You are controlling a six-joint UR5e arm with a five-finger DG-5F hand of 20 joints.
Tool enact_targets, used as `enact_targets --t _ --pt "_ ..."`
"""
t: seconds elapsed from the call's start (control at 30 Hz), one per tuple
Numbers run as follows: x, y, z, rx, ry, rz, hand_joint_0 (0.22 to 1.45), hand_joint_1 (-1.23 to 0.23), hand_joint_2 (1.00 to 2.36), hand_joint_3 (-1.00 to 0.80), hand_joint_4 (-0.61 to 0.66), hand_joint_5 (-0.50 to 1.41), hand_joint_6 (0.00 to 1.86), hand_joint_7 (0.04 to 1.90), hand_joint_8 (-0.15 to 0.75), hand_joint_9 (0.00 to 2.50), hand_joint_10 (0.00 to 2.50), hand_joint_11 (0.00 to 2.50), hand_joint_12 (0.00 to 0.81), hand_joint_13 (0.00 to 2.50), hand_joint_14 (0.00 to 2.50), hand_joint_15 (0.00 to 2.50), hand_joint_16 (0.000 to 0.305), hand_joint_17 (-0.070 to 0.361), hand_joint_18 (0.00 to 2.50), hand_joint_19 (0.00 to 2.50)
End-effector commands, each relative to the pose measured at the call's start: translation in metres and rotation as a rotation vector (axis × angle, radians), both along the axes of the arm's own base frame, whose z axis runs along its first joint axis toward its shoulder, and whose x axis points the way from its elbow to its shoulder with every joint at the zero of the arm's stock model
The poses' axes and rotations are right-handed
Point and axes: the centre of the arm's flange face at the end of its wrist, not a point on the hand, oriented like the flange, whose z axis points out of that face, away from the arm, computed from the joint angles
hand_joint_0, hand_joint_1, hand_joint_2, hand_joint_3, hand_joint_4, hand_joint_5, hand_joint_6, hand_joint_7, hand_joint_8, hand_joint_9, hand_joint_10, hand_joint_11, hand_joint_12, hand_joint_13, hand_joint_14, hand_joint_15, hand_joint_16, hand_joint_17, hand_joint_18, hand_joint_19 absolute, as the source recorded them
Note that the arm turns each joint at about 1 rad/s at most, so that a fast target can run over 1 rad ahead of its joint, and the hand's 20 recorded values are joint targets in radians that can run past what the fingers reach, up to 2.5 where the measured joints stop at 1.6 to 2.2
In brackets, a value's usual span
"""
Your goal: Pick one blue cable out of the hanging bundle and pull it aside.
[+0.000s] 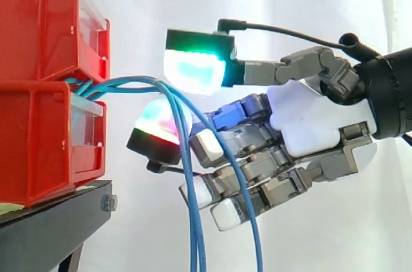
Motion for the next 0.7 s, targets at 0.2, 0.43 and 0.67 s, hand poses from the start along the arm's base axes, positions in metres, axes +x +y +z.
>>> enact_targets --t 0.2,0.43,0.67 --pt "-0.0020 0.0012 -0.0072 0.032 0.009 -0.003 0.51 -0.47 1.00 -0.50 0.08 -0.14 0.89 0.85 0.268 1.02 0.02 0.68 0.325 0.83 0.02 0.51 0.050 0.112 0.73 0.51" --pt "-0.0034 0.0021 -0.0114 0.030 0.018 -0.001 0.59 -0.63 1.02 -0.23 0.04 -0.15 0.94 0.84 0.258 0.99 0.02 0.70 0.312 0.82 0.02 0.51 0.047 0.105 0.71 0.51" --pt "-0.0036 0.0033 -0.0121 0.030 0.020 0.000 0.66 -0.79 1.01 0.04 -0.19 -0.12 0.97 1.01 0.268 1.02 0.02 0.68 0.322 0.84 0.02 0.49 0.051 0.115 0.78 0.45"
